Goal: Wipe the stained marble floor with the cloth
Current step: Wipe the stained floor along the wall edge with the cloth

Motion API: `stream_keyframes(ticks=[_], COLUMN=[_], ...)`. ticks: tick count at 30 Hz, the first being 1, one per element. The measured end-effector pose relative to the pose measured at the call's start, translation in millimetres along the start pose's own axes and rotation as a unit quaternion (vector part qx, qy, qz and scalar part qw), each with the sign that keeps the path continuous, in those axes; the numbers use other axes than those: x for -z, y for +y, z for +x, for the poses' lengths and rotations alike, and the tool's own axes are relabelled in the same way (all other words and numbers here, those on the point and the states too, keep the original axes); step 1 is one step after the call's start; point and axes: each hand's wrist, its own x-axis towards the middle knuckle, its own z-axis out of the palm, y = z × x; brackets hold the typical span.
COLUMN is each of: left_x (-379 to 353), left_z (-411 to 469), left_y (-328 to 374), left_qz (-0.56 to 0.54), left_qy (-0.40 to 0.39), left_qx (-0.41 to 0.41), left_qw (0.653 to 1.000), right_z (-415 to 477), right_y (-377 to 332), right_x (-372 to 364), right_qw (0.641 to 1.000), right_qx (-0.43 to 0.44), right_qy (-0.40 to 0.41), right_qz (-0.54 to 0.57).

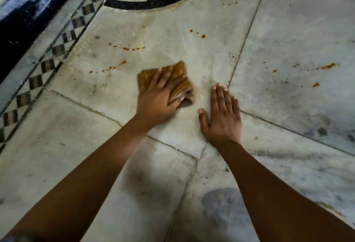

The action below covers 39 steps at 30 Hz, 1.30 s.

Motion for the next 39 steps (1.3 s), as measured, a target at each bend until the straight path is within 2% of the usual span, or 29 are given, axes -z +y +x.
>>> stream_keyframes(ticks=[1,3,5,7,9,12,14,16,19,22,25,27,29,32,35,37,39], left_x=[-0.2,4.8,11.8,15.7,13.9,8.7,12.3,18.3,20.3,23.9,19.0,16.5,17.8,26.3,33.4,34.5,31.6], left_z=[-25.2,-43.4,-20.4,5.5,7.1,-53.0,-84.1,-82.1,-38.0,13.3,18.5,-12.2,-46.6,-53.5,-8.1,23.7,28.4], left_y=[-15.7,-55.7,-82.0,-78.6,-61.8,-56.9,-84.8,-120.1,-159.2,-163.0,-129.7,-114.9,-122.0,-166.0,-198.7,-195.6,-178.0], left_qz=[0.007,0.023,0.005,-0.012,-0.016,0.014,0.023,0.02,0.004,-0.036,-0.025,0.002,0.008,0.011,-0.015,-0.039,-0.038], left_qy=[0.002,0.0,-0.023,-0.039,-0.045,-0.035,-0.036,-0.026,-0.026,-0.026,-0.024,-0.015,-0.016,-0.009,-0.007,-0.004,-0.007], left_qx=[0.01,0.096,0.214,0.274,0.244,0.169,0.198,0.269,0.357,0.394,0.355,0.284,0.263,0.354,0.446,0.455,0.413], left_qw=[1.0,0.995,0.977,0.961,0.969,0.985,0.979,0.963,0.934,0.918,0.934,0.959,0.965,0.935,0.895,0.89,0.91], right_z=[-0.6,-1.3,0.1,-1.2,-1.5,11.8,25.7,35.8,42.0,41.6,41.3,40.8,40.9,40.3,40.1,40.7,40.3], right_y=[0.4,0.1,1.5,1.0,-8.5,-39.2,-57.5,-62.1,-57.9,-60.2,-59.3,-61.3,-61.8,-62.2,-61.6,-61.8,-62.1], right_x=[-0.3,-1.6,-1.9,0.7,4.6,5.9,3.6,-4.5,-15.2,-13.7,-12.5,-11.4,-10.8,-9.3,-9.8,-10.2,-10.3], right_qw=[1.0,1.0,1.0,1.0,1.0,0.999,0.999,0.999,0.999,0.999,0.999,0.999,0.999,0.999,0.999,0.999,0.999], right_qx=[0.001,0.006,0.007,0.005,-0.004,0.033,0.036,0.024,0.019,0.016,0.01,0.011,0.008,0.005,0.004,0.004,0.004], right_qy=[0.0,-0.003,-0.004,-0.011,-0.012,-0.012,-0.028,-0.039,-0.034,-0.028,-0.03,-0.032,-0.037,-0.038,-0.037,-0.034,-0.033], right_qz=[-0.001,-0.005,-0.009,-0.015,0.002,0.024,0.024,0.005,-0.02,-0.024,-0.024,-0.022,-0.021,-0.02,-0.021,-0.024,-0.024])
